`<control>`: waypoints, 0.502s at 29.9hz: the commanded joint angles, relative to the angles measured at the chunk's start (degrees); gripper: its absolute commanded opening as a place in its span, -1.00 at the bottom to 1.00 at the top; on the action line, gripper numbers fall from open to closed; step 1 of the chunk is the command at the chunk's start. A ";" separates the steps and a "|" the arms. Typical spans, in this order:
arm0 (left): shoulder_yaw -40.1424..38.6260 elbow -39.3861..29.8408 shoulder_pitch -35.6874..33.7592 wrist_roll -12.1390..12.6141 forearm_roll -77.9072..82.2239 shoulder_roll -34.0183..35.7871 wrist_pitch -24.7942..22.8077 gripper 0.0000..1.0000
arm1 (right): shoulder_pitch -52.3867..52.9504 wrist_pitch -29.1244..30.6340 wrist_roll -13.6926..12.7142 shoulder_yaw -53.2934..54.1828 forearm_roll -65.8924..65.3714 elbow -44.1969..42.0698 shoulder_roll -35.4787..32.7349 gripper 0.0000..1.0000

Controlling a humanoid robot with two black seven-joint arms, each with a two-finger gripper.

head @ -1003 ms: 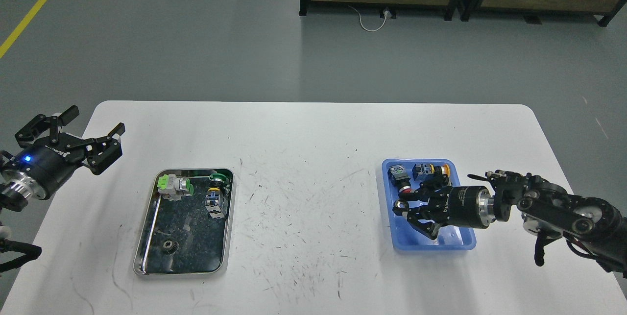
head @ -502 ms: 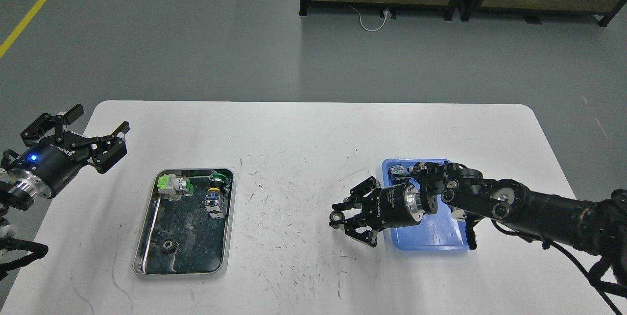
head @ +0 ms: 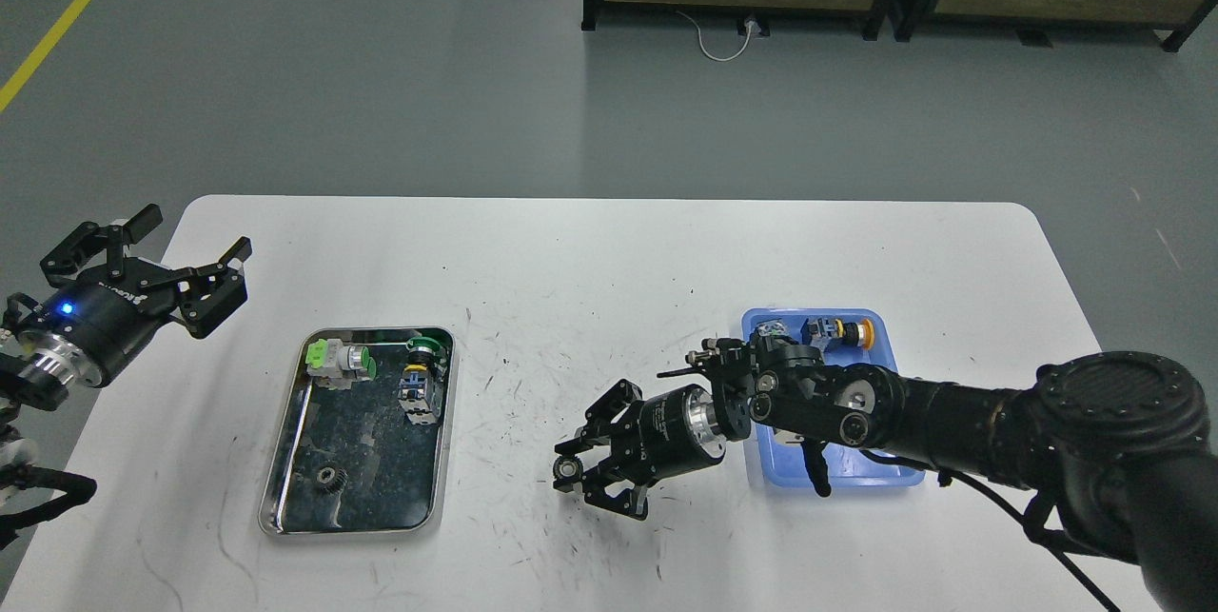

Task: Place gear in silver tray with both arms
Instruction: 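Carry the second gear out and set it on the table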

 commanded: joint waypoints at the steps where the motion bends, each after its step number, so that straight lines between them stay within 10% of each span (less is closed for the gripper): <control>1: 0.00 0.09 0.07 0.00 0.00 0.00 0.00 0.96 | 0.08 0.00 0.19 -0.03 0.00 -1.83 2.23 -0.37; 15: 1.14 -0.08 0.16 0.00 0.00 0.09 -0.70 0.97 | -0.45 -0.44 0.89 0.93 1.23 -3.94 3.30 0.29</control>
